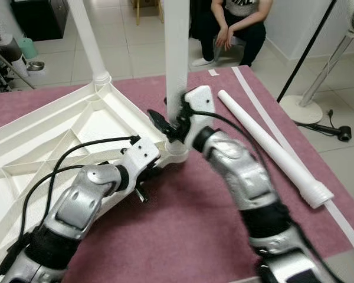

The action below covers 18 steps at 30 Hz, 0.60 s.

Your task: Building children table

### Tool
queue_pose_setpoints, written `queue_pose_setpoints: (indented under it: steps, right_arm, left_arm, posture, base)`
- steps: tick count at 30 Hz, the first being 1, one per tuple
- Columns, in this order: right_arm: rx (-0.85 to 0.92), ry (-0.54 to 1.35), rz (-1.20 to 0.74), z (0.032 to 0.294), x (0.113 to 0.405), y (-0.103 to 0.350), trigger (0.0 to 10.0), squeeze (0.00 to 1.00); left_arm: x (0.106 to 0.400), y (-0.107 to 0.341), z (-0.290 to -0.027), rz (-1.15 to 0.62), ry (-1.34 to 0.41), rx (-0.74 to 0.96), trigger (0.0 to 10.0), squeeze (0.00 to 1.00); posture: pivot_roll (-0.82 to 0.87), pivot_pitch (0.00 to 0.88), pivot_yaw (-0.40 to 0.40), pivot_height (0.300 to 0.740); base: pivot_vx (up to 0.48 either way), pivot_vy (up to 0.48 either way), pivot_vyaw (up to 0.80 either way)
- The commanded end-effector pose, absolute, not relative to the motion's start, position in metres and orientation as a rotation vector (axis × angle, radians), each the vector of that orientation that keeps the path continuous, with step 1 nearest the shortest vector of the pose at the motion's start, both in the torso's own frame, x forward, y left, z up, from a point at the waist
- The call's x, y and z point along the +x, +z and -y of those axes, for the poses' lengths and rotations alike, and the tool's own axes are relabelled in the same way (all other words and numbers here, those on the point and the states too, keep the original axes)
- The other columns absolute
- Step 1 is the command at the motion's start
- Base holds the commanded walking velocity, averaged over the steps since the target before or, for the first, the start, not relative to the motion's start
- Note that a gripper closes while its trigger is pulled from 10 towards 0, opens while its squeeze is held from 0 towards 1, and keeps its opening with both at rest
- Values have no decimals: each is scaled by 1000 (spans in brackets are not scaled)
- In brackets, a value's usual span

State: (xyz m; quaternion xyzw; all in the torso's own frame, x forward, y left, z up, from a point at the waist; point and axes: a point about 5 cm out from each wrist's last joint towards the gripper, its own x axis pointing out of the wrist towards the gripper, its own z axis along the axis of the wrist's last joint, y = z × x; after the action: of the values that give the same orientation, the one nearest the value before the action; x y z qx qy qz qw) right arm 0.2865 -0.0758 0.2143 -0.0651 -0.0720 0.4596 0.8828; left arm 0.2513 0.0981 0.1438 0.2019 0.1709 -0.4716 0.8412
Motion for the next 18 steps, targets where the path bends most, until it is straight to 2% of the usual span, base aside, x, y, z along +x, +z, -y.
queue_pose_setpoints:
  steps: [1,5,6,11,12,13,14,18]
  right_arm:
    - [-124,1084,151,68,276,215,10000,0]
    - [-178,1186,110,80,269,209,10000,0]
    - [-193,1265,78,86,264,206,10000,0]
    - [-201,1412,27,93,256,204,10000,0]
    - [-195,1434,23,93,255,204,4941,0]
    - [-195,1434,23,93,255,204,4941,0]
    - [-184,1444,22,92,255,205,0,0]
    - [-167,1366,20,87,264,203,0,0]
  left_arm:
    - [246,171,-88,-173,-1102,473,0,0]
    - [234,170,-97,-175,-1177,493,0,0]
    - [225,168,-105,-193,-1220,502,0,0]
    - [215,166,-118,-226,-1266,506,0,0]
    - [215,166,-119,-228,-1269,500,0,0]
    - [215,166,-119,-228,-1269,500,0,0]
    - [216,166,-119,-225,-1255,497,0,0]
    - [220,167,-116,-208,-1216,487,0,0]
  posture:
    - [85,0,50,740]
    - [85,0,50,740]
    - [85,0,50,740]
    - [98,0,43,740]
    - [100,0,41,740]
    - [100,0,41,740]
    - [101,0,39,740]
    - [102,0,36,740]
  base:
    - [0,0,0]
    - [0,0,0]
    - [0,0,0]
    - [0,0,0]
    - [0,0,0]
    - [0,0,0]
    - [0,0,0]
    - [0,0,0]
